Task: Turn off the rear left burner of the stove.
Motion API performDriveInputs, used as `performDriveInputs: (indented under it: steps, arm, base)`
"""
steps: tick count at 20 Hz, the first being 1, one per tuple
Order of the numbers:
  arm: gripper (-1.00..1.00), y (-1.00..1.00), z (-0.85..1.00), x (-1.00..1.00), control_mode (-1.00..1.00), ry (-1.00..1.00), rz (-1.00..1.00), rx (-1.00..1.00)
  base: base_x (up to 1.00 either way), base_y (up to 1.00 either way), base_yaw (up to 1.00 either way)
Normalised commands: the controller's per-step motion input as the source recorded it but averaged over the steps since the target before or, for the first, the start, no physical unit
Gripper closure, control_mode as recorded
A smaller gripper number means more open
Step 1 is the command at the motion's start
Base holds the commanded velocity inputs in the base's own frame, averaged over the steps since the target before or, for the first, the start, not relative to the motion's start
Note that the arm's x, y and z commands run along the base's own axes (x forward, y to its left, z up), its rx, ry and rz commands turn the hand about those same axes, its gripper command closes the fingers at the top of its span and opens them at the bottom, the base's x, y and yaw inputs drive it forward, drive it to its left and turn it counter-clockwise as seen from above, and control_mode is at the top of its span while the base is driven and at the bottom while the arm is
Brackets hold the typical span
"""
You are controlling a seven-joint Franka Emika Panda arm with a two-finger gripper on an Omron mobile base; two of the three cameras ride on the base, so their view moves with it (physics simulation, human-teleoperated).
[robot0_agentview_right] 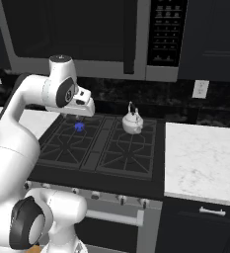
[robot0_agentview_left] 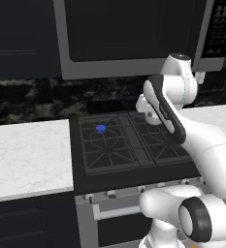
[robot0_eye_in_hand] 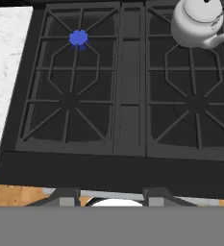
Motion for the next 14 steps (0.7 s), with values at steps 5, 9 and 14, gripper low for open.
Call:
performDriveInputs:
  steps: [5, 9, 14]
  arm:
    - [-1.00, 0.00, -0.03, 0.00, -1.00, 0.00, 0.00, 0.00]
    - [-1.00, 0.00, 0.00, 0.00, -1.00, 0.00, 0.00, 0.00]
    - [-1.00, 0.23, -0.02, 0.00, -1.00, 0.02, 0.03, -0.04]
  base:
    - [0.00, 0.00, 0.00]
    - [0.00, 0.00, 0.00]
    - [0.00, 0.00, 0.00]
